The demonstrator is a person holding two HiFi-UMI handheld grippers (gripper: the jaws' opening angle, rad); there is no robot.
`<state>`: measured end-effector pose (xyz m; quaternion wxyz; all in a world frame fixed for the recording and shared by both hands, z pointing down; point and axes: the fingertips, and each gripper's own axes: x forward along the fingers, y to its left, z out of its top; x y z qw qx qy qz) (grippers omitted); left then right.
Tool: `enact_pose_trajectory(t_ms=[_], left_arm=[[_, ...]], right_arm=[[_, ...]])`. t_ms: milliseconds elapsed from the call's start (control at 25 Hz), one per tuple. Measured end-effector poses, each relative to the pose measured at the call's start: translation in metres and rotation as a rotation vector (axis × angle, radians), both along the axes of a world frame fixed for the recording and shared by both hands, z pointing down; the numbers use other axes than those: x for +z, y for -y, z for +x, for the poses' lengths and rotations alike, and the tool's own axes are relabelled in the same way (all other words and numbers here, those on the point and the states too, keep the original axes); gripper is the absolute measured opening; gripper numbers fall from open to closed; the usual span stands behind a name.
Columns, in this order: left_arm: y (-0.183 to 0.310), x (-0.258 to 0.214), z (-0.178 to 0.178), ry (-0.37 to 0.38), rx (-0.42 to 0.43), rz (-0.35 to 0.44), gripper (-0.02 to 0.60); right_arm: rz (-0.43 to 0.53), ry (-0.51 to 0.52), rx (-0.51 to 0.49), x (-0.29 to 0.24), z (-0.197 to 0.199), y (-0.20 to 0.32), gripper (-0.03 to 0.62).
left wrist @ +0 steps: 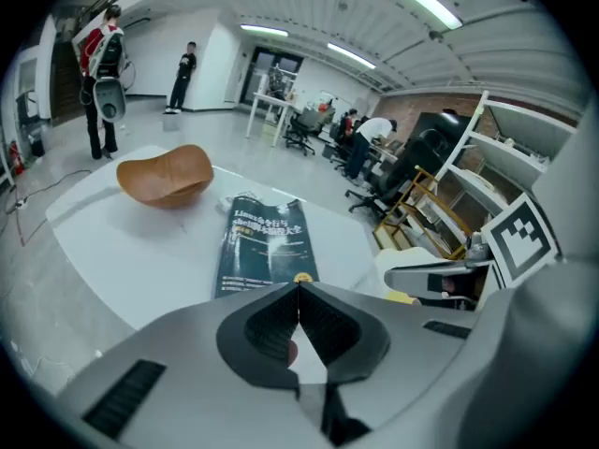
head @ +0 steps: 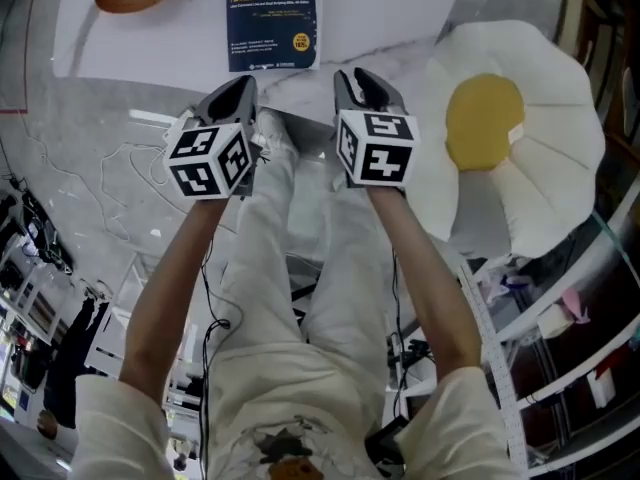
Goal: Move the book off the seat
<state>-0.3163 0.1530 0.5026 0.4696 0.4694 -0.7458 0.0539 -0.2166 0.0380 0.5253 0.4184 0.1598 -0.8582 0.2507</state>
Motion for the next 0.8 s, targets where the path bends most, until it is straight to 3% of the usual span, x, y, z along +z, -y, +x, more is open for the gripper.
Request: enact_pose_trajectory(t_ms=[200,400,800], left_arm=[[0.016,-0.060,0.048,-0.018,0.058,0.034,0.011],[0.031,-0.118,0.079,0.026,0.114,0.051,0.011],[0.033,-0.230,0.131,0.037,0.097,0.113,0.011]], right_arm=[[-0.006,0.030,0.024,-0.053,0.032,-0.001,0.077],[0.023,0.083,-0.001,-0.113,0.057,-0.002,0.045],[0.060,0.179,-0.109,-0.228,0.090,-0.017,0.009]])
